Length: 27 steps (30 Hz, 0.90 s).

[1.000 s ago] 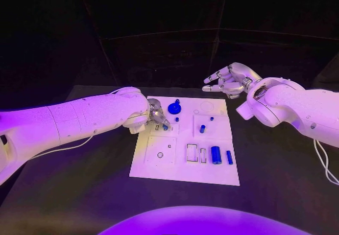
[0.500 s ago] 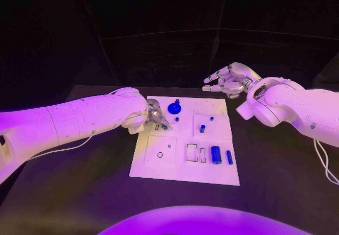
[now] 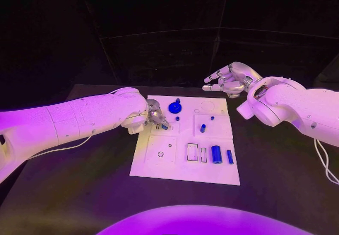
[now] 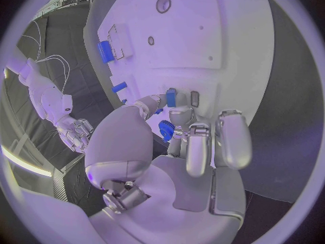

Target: Assemble the parts on the task board

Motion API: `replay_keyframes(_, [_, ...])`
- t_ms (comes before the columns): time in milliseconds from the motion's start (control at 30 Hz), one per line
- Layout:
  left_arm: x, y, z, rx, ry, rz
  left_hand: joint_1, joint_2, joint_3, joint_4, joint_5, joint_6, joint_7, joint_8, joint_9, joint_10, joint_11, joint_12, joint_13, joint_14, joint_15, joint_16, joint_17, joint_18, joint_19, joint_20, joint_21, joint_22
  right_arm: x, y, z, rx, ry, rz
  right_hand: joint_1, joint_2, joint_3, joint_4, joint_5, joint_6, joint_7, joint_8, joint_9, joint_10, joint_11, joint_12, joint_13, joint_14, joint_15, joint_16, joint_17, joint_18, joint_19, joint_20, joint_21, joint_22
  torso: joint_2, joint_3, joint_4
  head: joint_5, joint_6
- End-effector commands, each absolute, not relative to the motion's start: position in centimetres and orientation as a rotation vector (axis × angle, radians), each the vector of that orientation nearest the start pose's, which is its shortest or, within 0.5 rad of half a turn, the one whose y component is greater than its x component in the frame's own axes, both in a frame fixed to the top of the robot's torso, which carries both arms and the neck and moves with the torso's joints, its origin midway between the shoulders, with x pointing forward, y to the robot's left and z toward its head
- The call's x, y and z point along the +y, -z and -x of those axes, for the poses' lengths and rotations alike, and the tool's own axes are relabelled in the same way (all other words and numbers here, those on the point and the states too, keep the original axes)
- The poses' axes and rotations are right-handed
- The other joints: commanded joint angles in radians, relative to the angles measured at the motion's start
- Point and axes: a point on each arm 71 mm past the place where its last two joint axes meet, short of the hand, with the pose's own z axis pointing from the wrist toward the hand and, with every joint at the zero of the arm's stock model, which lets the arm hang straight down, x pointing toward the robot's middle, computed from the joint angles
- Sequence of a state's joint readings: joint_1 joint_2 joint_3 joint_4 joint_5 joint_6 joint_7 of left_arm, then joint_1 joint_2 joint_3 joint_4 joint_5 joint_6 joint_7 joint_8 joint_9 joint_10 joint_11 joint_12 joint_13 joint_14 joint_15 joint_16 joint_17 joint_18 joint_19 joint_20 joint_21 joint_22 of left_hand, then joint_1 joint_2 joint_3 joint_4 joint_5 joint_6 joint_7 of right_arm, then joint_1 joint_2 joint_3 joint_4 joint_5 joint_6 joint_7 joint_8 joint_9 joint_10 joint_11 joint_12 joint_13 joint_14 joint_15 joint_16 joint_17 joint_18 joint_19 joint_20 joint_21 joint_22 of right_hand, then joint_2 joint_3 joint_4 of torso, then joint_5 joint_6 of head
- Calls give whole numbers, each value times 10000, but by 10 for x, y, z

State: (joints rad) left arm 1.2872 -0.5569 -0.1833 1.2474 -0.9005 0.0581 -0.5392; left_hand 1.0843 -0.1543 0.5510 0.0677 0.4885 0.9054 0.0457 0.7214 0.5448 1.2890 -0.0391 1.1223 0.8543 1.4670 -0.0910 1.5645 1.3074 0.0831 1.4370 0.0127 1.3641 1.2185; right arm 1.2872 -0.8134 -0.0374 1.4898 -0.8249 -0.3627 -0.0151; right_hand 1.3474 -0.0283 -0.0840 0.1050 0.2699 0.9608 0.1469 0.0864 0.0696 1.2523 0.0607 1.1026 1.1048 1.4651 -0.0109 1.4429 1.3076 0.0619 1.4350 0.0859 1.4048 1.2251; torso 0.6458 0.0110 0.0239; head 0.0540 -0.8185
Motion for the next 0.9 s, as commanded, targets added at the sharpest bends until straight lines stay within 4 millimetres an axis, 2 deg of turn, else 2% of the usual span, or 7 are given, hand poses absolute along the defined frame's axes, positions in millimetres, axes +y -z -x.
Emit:
replay_keyframes(33, [156, 248, -515, 23976, 3636, 2718, -59, 12, 1714, -1726, 67, 8, -77, 40, 12, 70, 6, 18, 8, 1038, -70, 63, 2634, -130, 54, -5, 48, 22, -200, 144, -509, 16581, -9902, -3910, -7, 62, -68, -11, 60, 37, 11, 36, -14, -56, -4, 12, -11, 540, -73, -44, 306, 70, -63, 4, -34, -7, 0, 3, -16, -3, -9])
replay_keyframes(300, [155, 248, -515, 24026, 3653, 2650, -81, 14, 1691, -1708, 81, 11, -84, 55, 22, 92, 3, 40, 39, 1038, -70, 63, 2634, -133, 58, -6, 55, 36, -200, 144, -509, 16578, -9901, -3913, -7, 62, -68, -11, 60, 37, 11, 36, -14, -56, -4, 12, -11, 540, -73, -44, 306, 70, -63, 4, -34, -7, 1, 8, 6, -15, -18])
replay_keyframes(467, [154, 248, -516, 24033, 3638, 2641, -114, 35, 1662, -1672, 94, 21, -98, 75, 35, 120, -5, 61, 67, 1038, -73, 63, 2634, -136, 62, -7, 61, 49, -199, 144, -509, 16582, -9907, -3909, -7, 62, -68, -11, 60, 37, 11, 36, -14, -56, -4, 12, -11, 540, -73, -44, 306, 70, -63, 4, -34, -7, 4, 4, -13, 6, -17])
replay_keyframes(567, [154, 248, -516, 24046, 3649, 2617, -313, 135, 1517, -1454, 92, 85, -157, 117, 52, 230, -38, 161, 198, 1038, -87, 63, 2634, -144, 77, -12, 84, 96, -199, 144, -509, 16582, -9906, -3910, -7, 62, -68, -11, 60, 37, 11, 36, -14, -56, -4, 12, -11, 540, -73, -44, 306, 70, -63, 4, -34, -7, 3, 5, -16, -5, -24])
replay_keyframes(700, [152, 248, -516, 24065, 3678, 2568, -832, 116, 817, -984, 34, 250, -286, 113, 22, 363, -122, 303, 377, 1038, -141, 63, 2634, -155, 98, -50, 109, 159, -199, 144, -509, 16584, -9905, -3910, -7, 62, -68, -11, 60, 37, 11, 36, -14, -56, -4, 12, -11, 540, -73, -44, 306, 70, -63, 4, -34, -7, 2, 1, -14, -9, -30])
replay_keyframes(900, [150, 248, -518, 24011, 3666, 2597, -1042, 207, -196, -609, 34, 441, -354, -25, -105, 380, -184, 384, 503, 1038, -207, 63, 2634, -164, 117, -120, 116, 209, -199, 144, -509, 16586, -9912, -3905, -7, 69, -83, -11, 92, 39, 10, 38, -14, -63, -5, 3, -26, 538, -74, -55, 292, 70, -63, 3, -37, -10, 2, 8, -3, -28, -49])
